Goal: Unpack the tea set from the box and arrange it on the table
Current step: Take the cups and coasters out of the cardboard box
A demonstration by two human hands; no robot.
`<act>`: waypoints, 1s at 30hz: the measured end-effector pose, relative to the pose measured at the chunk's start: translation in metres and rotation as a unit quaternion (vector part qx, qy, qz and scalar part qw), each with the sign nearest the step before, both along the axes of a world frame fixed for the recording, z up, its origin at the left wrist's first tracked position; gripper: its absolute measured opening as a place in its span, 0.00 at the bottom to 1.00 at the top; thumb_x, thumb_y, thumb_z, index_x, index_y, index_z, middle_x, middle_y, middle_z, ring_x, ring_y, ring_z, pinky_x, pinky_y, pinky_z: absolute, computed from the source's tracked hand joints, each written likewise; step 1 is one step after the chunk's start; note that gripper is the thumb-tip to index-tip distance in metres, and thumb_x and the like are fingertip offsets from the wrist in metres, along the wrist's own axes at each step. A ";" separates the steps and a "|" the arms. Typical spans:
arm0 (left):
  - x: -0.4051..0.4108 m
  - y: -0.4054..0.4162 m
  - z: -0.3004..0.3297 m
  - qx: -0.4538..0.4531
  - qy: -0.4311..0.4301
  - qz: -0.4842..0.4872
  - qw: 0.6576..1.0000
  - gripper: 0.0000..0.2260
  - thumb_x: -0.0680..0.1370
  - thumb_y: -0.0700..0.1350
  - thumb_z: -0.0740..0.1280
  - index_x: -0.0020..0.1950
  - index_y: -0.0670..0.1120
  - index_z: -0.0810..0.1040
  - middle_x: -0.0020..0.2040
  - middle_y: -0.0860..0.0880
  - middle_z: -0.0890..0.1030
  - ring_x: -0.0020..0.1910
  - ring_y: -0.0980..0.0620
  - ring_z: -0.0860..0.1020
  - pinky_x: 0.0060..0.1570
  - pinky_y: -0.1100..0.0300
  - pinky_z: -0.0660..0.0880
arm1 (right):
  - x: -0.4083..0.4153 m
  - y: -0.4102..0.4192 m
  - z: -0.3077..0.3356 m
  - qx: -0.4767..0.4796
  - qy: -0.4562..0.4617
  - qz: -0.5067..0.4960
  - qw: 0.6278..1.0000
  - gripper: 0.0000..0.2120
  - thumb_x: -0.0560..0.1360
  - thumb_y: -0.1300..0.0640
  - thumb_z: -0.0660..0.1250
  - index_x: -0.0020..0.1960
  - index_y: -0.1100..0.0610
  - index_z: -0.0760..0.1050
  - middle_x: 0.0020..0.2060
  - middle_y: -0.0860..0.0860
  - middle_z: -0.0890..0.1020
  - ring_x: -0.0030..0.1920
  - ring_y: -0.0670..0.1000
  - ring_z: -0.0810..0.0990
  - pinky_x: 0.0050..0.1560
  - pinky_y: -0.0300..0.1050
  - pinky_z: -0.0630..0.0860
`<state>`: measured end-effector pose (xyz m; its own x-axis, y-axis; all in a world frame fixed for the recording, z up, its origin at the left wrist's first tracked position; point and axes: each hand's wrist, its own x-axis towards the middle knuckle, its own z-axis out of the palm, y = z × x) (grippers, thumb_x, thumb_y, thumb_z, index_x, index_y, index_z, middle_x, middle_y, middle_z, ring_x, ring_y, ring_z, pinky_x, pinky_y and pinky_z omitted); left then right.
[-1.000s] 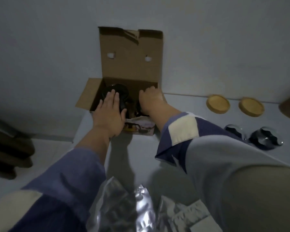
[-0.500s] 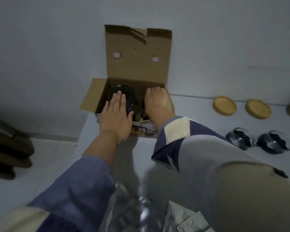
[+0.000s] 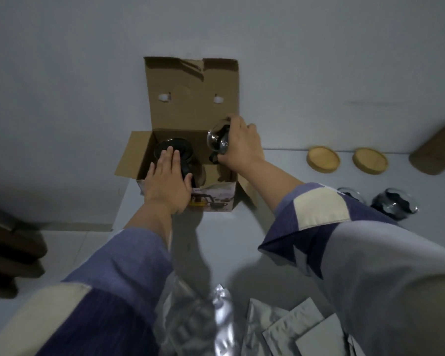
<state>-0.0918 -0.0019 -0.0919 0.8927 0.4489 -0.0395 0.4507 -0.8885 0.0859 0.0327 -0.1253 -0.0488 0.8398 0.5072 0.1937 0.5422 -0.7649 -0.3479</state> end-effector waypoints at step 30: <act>0.016 -0.316 -0.083 -0.229 0.170 -0.086 0.955 0.39 0.80 0.52 0.62 0.78 0.40 0.40 0.78 0.46 0.37 0.78 0.46 0.39 0.77 0.50 0.44 | -0.031 -0.396 -0.076 0.214 0.173 -0.332 0.902 0.41 0.62 0.49 0.77 0.69 0.57 0.61 0.64 0.55 0.70 0.62 0.57 0.73 0.62 0.54 0.73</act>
